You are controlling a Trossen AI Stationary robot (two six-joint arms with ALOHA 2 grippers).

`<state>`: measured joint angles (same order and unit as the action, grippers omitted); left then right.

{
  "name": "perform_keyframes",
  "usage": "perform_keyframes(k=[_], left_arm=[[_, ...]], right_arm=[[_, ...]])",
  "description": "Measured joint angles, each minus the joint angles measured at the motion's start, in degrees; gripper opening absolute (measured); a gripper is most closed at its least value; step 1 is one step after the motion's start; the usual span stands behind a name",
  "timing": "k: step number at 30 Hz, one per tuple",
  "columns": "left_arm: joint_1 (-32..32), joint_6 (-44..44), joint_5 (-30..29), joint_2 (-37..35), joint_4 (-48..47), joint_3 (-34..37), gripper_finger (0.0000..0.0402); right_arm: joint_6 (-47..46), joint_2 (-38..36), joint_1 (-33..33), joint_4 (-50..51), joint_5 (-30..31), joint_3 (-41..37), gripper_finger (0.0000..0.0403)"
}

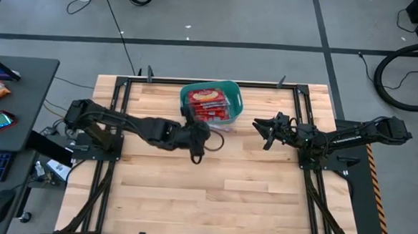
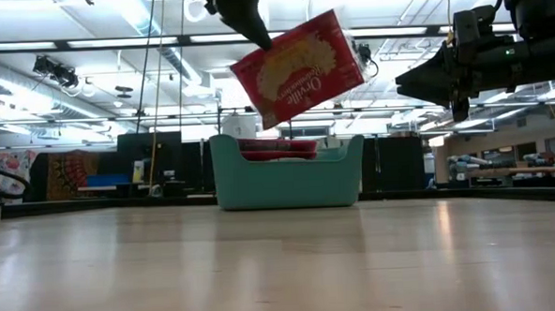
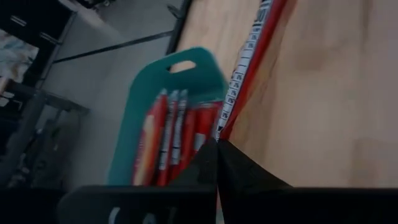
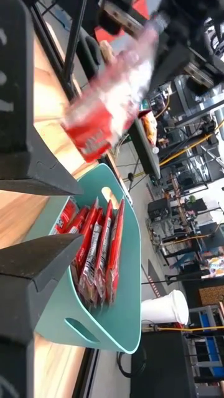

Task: Sort popcorn bags into baskets
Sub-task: Put the red popcorn bag into the blue bin

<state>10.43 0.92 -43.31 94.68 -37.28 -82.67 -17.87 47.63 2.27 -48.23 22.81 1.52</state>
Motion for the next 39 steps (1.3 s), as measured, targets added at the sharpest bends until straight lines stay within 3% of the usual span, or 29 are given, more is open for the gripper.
perform_keyframes(k=[18,25,32,35,39], left_arm=[[-15.33,13.34,0.03,-0.40,7.29,-0.02,0.0000],[-23.23,11.02,3.77,0.36,5.71,0.41,0.0000],[-26.42,7.08,10.04,3.25,2.04,1.62,0.0000],[-26.40,6.18,11.19,4.56,2.28,1.62,0.0014],[-25.50,5.52,11.17,4.73,2.40,1.59,0.0069]], right_arm=[[0.00,0.00,0.00,0.05,0.00,0.02,0.0115],[0.00,0.00,0.02,0.07,0.00,0.02,0.0115],[0.00,0.00,0.02,-0.06,0.00,0.02,0.0115],[0.00,0.03,0.01,-0.05,0.00,0.02,0.0115],[0.00,0.07,0.02,-0.10,0.00,0.02,0.0115]])
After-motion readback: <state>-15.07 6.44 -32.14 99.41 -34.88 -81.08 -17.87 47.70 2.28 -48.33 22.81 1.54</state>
